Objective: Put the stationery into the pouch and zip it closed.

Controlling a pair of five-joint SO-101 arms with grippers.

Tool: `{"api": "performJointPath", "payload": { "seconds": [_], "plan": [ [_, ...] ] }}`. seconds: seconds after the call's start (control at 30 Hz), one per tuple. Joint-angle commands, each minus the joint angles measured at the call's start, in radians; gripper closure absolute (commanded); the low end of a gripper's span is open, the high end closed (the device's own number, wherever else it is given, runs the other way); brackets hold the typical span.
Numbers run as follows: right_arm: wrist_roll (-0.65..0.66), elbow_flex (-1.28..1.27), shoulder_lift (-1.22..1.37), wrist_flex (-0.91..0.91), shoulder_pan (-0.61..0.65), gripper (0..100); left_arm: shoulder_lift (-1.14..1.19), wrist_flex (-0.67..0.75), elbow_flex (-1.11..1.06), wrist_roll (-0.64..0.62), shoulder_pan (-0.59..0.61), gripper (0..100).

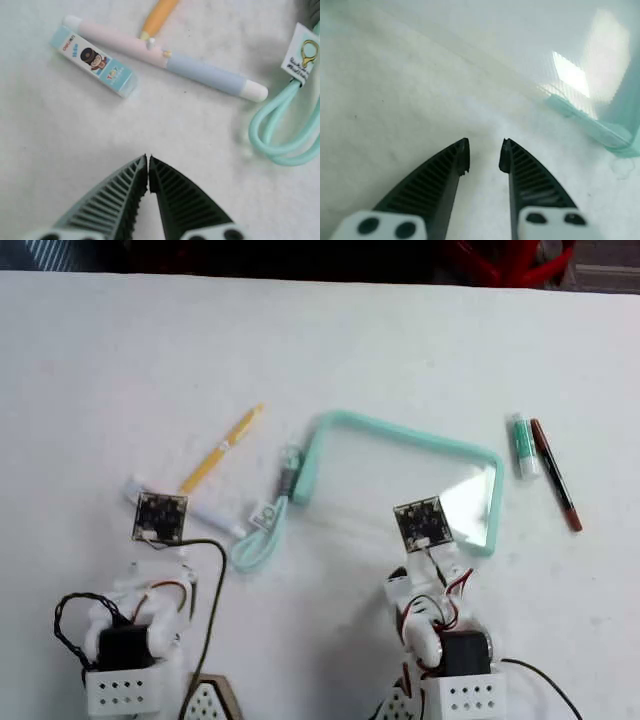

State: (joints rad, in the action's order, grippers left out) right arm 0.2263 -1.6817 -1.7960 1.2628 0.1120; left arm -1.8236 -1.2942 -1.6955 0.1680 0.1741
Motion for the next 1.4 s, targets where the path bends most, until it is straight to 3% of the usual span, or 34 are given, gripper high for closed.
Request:
{"api": "performJointPath", "payload": {
  "seconds": [0.0,1.37],
  "plan": [
    [0.009,-0.009,-0.004,0.005,-0.01,88.2,-0.001,0.011,0.002,-0.009,-0.008,97],
    [0.012,-0.009,-0.004,0.005,0.005,88.2,0.001,0.011,0.002,-0.009,-0.01,97]
  ]
}}
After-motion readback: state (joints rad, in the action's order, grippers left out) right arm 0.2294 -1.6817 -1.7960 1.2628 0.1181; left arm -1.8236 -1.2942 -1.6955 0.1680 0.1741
